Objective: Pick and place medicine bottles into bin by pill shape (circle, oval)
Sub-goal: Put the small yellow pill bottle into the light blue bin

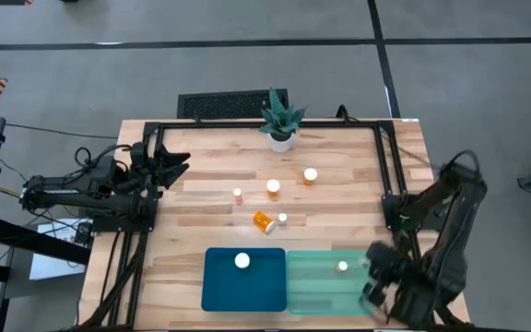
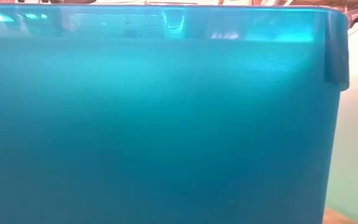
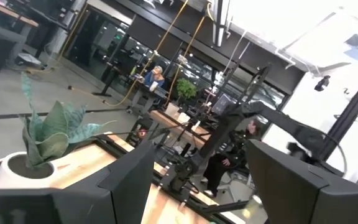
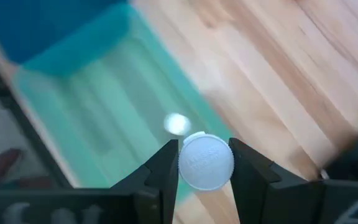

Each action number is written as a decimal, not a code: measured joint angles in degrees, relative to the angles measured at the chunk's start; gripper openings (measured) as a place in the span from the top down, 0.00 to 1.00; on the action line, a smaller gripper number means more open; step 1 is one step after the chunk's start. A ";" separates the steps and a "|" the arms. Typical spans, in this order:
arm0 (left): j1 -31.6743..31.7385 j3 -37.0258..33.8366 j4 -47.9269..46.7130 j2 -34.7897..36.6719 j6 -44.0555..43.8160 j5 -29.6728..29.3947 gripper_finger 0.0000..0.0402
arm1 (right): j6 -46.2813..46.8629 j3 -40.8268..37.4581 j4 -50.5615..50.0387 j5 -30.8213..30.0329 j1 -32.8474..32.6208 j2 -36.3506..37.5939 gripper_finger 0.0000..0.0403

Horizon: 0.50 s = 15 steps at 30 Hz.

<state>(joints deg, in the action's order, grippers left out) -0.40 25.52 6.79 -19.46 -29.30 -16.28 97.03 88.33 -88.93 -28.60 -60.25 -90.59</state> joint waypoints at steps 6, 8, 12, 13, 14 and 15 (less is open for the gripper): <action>0.00 0.00 -0.12 0.00 -0.28 -0.58 0.38 | 3.87 -17.10 21.29 1.55 -2.04 7.99 0.68; 0.00 0.00 -0.19 0.00 -0.24 -0.91 0.38 | 1.80 -20.38 27.90 2.68 -1.57 7.44 0.68; 0.01 0.00 -0.19 0.00 0.12 -0.91 0.38 | -4.09 -22.33 36.28 3.23 0.08 2.59 0.68; 0.00 0.00 -0.23 0.00 0.13 -0.91 0.38 | -5.64 -22.29 37.24 3.23 0.60 1.34 0.68; 0.01 0.00 -0.30 0.00 0.13 -0.91 0.38 | -6.87 -22.29 37.88 3.24 1.15 0.16 0.67; 0.02 0.00 -0.39 0.00 0.13 -0.92 0.38 | -7.91 -22.30 38.47 3.26 1.57 -1.09 0.67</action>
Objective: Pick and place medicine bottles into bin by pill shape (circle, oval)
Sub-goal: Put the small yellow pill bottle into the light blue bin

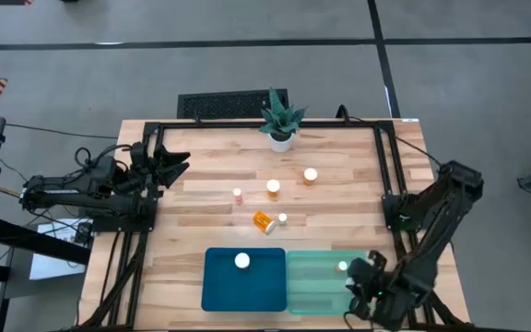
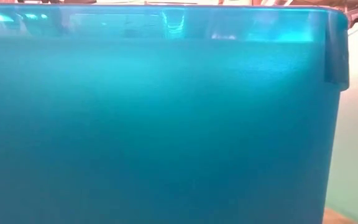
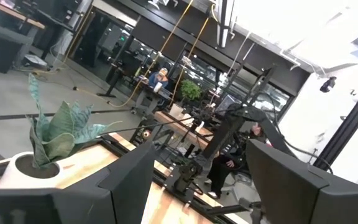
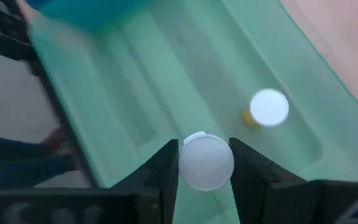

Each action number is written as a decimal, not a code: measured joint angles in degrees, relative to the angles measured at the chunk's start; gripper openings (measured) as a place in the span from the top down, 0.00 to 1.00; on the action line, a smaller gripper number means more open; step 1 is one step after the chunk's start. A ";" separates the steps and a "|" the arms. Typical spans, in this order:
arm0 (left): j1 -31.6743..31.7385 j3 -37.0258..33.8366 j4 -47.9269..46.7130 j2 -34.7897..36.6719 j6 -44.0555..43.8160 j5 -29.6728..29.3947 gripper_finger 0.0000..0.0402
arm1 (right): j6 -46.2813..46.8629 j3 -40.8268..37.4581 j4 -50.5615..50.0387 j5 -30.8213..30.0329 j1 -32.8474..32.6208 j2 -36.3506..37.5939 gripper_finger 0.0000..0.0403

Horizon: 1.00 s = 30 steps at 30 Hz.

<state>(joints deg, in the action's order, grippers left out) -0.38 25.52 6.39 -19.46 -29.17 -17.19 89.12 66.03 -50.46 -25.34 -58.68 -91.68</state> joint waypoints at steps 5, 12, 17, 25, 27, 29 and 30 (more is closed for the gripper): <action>-0.01 0.00 -0.13 0.00 -0.43 -0.04 0.38 | -3.02 -0.01 1.60 1.45 1.46 -4.33 0.67; -0.01 0.00 -0.11 0.00 -0.47 -0.02 0.38 | -2.16 -0.03 -0.79 1.49 0.10 -5.16 0.68; 0.00 0.00 -0.09 0.00 -1.03 0.00 0.38 | -2.56 0.01 -0.98 3.43 -0.91 -6.91 0.67; -0.02 0.00 -0.06 0.00 -1.68 0.00 0.38 | -1.56 0.21 0.17 3.95 -1.38 -9.77 0.67; -0.02 0.00 -0.04 0.00 -1.68 -0.04 0.38 | -1.57 0.18 0.16 3.95 -1.30 -9.78 0.66; -0.01 0.00 -0.04 0.00 -1.68 -0.04 0.38 | -1.57 0.18 0.14 3.95 -1.29 -9.79 0.66; -0.02 0.00 -0.04 0.00 -1.67 -0.04 0.38 | -1.57 0.16 0.14 3.97 -1.29 -9.81 0.66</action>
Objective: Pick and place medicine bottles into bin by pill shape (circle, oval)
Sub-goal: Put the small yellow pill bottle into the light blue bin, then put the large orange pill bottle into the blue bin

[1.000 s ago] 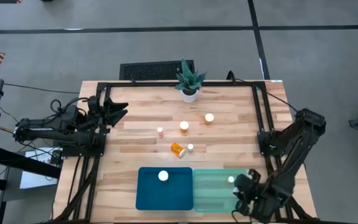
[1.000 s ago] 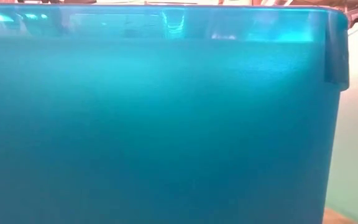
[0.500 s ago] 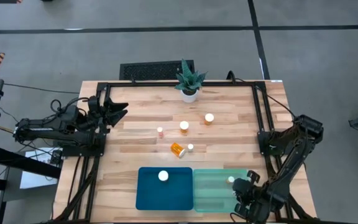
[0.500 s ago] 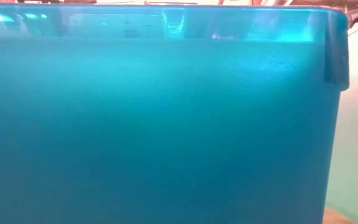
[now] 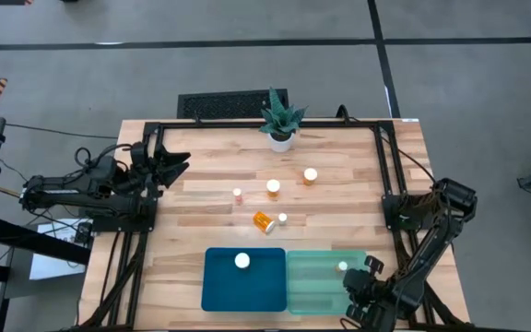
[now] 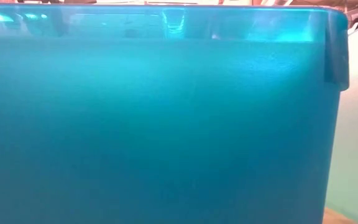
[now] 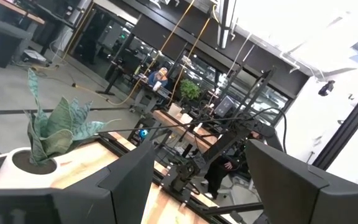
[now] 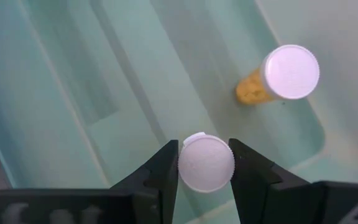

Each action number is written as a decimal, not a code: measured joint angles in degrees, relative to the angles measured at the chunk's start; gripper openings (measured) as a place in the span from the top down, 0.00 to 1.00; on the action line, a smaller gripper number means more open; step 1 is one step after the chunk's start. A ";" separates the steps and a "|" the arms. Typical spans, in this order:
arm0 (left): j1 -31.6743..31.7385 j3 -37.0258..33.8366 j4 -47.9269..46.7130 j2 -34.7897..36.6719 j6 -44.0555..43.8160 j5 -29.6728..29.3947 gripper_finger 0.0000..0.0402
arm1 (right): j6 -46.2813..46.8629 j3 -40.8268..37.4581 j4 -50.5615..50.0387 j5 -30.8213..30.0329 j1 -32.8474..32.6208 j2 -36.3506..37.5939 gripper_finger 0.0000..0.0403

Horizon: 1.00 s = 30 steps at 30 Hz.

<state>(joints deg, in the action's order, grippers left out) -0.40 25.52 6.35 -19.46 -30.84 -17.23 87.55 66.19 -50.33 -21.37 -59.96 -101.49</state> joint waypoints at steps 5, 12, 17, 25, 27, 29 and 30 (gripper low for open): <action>0.02 0.00 -0.02 0.00 -0.01 -0.02 0.38 | -0.26 0.00 0.02 0.06 0.00 -0.02 0.66; 0.02 0.00 -0.02 0.00 0.06 -0.07 0.38 | -0.57 -0.09 0.13 0.99 0.00 -0.13 0.60; 0.01 0.00 -0.02 0.00 0.06 -0.07 0.38 | -0.55 -0.09 0.02 1.27 0.00 -0.13 0.51; 0.00 0.00 -0.02 0.00 0.05 -0.09 0.38 | -0.46 1.12 -1.25 2.03 0.18 0.57 0.42; 0.01 0.00 -0.02 0.00 0.06 -0.09 0.38 | -0.62 2.03 -2.60 1.99 0.50 1.57 0.42; 0.00 0.00 -0.02 0.00 0.04 -0.09 0.38 | -0.66 2.96 -5.00 1.97 0.58 2.79 0.42; 0.01 0.00 -0.02 0.00 0.05 -0.10 0.38 | -0.66 3.58 -6.54 1.96 0.79 3.43 0.42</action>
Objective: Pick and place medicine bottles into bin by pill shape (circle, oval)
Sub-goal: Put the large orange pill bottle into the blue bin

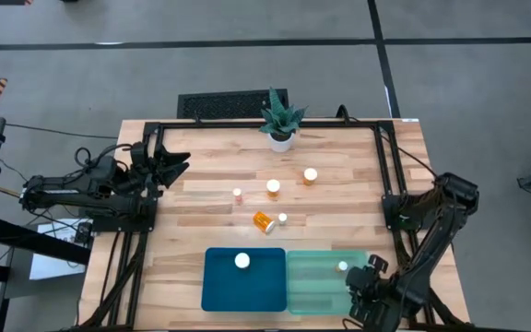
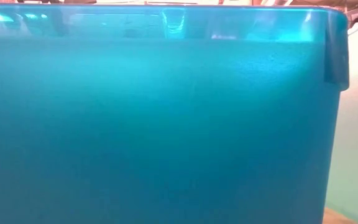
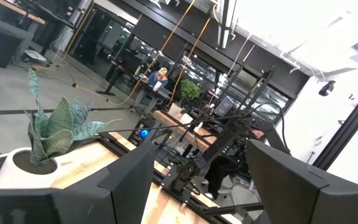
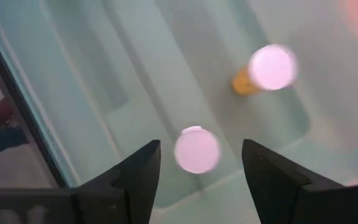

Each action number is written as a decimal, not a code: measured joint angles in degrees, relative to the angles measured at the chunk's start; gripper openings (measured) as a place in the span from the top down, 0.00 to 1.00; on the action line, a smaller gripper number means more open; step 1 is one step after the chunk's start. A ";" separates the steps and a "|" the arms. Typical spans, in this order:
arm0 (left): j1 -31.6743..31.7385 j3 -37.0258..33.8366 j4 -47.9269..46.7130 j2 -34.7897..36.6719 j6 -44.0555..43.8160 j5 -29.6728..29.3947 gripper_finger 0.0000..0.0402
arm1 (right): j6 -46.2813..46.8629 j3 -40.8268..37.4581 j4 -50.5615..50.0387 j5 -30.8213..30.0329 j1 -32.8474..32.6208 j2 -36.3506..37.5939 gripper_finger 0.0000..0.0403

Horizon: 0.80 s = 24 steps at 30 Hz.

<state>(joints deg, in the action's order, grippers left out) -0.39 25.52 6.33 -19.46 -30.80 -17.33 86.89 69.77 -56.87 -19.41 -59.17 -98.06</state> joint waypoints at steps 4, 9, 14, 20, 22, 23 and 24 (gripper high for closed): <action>-0.01 0.00 0.00 0.00 -0.01 -0.01 0.38 | -1.18 2.67 -5.54 -1.09 0.91 3.33 0.42; -0.01 0.00 0.13 0.00 -0.01 0.01 0.38 | -4.47 6.36 -12.04 -6.49 4.97 8.96 0.42; 0.00 0.00 0.22 0.00 -0.42 -0.02 0.38 | -16.20 9.29 -13.94 -12.35 14.55 13.70 0.42; 0.01 0.00 0.44 0.00 -0.49 -0.01 0.38 | -37.99 10.11 -6.62 -12.51 30.28 14.89 0.42; -0.01 0.00 0.44 0.00 -0.49 -0.03 0.38 | -41.54 10.11 -6.20 -12.44 35.57 14.84 0.42; 0.00 0.00 0.44 0.00 -0.50 -0.13 0.38 | -42.54 10.11 -6.49 -12.40 38.34 14.84 0.42; -0.01 0.00 0.44 0.00 -0.51 -0.46 0.38 | -43.24 10.11 -7.10 -12.11 41.14 14.84 0.42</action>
<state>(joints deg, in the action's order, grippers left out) -0.40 25.52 6.76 -19.46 -31.31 -17.79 43.65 79.88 -63.96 -31.52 -18.03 -83.22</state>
